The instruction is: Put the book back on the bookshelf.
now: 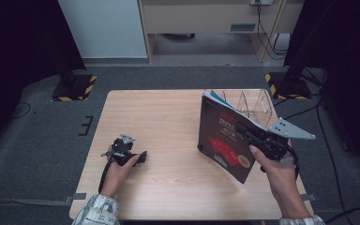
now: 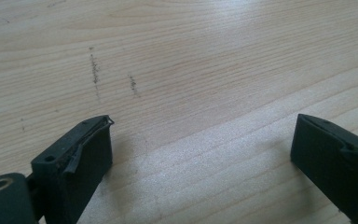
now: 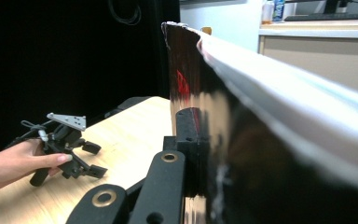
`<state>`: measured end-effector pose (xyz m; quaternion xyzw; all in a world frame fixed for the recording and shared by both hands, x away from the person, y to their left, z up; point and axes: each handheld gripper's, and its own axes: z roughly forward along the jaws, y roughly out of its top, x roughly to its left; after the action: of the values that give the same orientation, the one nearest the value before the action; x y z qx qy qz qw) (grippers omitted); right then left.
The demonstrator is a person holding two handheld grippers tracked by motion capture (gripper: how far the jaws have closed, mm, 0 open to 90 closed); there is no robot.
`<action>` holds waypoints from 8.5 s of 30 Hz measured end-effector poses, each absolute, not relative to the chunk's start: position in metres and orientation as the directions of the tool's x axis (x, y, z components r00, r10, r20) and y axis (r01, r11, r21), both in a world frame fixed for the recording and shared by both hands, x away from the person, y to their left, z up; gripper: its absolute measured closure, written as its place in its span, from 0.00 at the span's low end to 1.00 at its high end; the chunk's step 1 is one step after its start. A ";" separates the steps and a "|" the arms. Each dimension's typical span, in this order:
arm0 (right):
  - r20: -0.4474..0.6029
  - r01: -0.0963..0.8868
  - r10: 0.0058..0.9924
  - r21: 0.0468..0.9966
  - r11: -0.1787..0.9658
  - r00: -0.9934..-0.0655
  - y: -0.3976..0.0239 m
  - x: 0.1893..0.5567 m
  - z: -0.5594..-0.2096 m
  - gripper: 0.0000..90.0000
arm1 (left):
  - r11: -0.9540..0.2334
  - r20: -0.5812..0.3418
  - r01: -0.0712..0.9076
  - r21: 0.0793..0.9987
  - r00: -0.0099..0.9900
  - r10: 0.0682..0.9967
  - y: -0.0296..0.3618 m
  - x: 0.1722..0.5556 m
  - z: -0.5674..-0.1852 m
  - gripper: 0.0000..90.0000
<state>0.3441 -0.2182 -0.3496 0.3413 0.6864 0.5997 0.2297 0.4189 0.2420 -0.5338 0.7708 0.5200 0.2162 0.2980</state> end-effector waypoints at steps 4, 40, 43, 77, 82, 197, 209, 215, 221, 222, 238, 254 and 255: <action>0.093 0.205 0.762 0.977 0.052 -0.640 -0.225 0.342 -0.347 0.97 | -0.273 0.013 0.675 0.685 0.364 0.931 0.241 0.419 -0.534 0.05; 0.034 0.234 0.926 0.970 0.059 -0.375 -0.186 0.412 -0.339 0.97 | -0.278 0.008 0.665 0.693 0.378 0.926 0.237 0.418 -0.536 0.04; 0.022 0.237 0.935 0.969 0.066 -0.354 -0.179 0.420 -0.341 0.97 | -0.280 0.009 0.664 0.693 0.381 0.924 0.237 0.418 -0.536 0.04; 0.049 0.214 0.970 0.977 0.004 -0.239 -0.126 0.459 -0.366 0.92 | -0.286 0.006 0.658 0.696 0.393 0.920 0.234 0.419 -0.536 0.03; 0.000 0.206 0.961 0.977 0.059 -0.276 -0.123 0.446 -0.368 0.93 | -0.286 0.007 0.658 0.696 0.392 0.920 0.234 0.419 -0.536 0.03; -0.023 0.208 0.939 0.973 0.099 -0.342 -0.084 0.446 -0.375 0.46 | -0.301 0.007 0.648 0.699 0.415 0.910 0.230 0.422 -0.537 0.03; -0.005 0.223 0.922 0.970 0.099 -0.387 -0.088 0.440 -0.380 0.32 | -0.301 0.007 0.648 0.699 0.415 0.910 0.230 0.422 -0.537 0.03; 0.007 0.257 0.911 0.960 0.109 -0.413 -0.093 0.438 -0.384 0.22 | -0.301 0.007 0.648 0.700 0.415 0.910 0.230 0.422 -0.537 0.03; 0.004 0.284 0.897 0.949 0.136 -0.443 -0.095 0.433 -0.386 0.13 | -0.301 0.006 0.648 0.700 0.417 0.909 0.230 0.422 -0.537 0.02; 0.009 0.290 0.896 0.948 0.134 -0.443 -0.097 0.432 -0.387 0.12 | -0.301 0.005 0.648 0.700 0.417 0.909 0.230 0.422 -0.537 0.02; 0.005 0.345 0.840 0.913 0.218 -0.542 -0.113 0.413 -0.396 0.06 | -0.298 0.003 0.647 0.702 0.416 0.909 0.230 0.422 -0.537 0.02; -0.002 0.371 0.820 0.891 0.261 -0.572 -0.123 0.399 -0.406 0.06 | -0.296 0.002 0.647 0.702 0.415 0.910 0.230 0.422 -0.538 0.02; -0.003 0.374 0.820 0.889 0.264 -0.572 -0.124 0.399 -0.407 0.06 | -0.296 0.002 0.647 0.702 0.415 0.910 0.229 0.422 -0.538 0.01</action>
<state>0.3994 -0.1239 -0.4066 0.3941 0.7573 0.4612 0.2417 0.4223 0.2295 -0.5375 0.7784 0.5000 0.2059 0.3189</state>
